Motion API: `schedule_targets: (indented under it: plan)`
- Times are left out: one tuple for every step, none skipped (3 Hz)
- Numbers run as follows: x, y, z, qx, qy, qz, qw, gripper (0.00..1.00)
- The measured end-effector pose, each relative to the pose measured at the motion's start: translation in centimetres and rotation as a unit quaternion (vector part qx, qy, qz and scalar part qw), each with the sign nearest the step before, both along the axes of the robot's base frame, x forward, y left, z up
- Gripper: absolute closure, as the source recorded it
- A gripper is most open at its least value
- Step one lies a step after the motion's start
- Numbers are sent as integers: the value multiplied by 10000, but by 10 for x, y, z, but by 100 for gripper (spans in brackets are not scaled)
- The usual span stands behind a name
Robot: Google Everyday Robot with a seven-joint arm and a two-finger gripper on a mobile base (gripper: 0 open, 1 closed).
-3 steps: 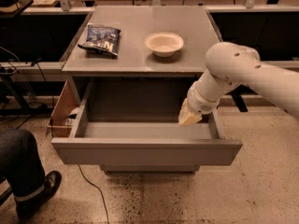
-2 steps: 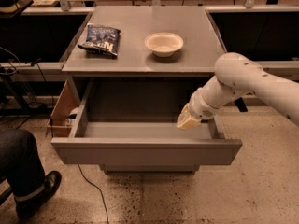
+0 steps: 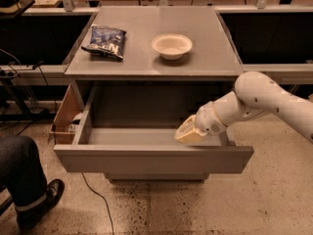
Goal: Open top drawer
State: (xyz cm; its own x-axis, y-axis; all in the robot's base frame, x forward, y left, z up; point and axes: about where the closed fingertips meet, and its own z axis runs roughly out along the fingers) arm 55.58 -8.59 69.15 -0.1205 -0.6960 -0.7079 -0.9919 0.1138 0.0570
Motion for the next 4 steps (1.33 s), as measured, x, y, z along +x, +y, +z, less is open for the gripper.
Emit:
schedule_targets:
  plan:
    - [-14, 14, -5, 272, 271, 127, 9992, 100]
    - [-28, 20, -11, 333, 526, 267, 9977, 100]
    - [-46, 18, -17, 318, 906, 501, 9941, 100]
    - [-68, 7, -20, 365, 1378, 774, 9868, 100]
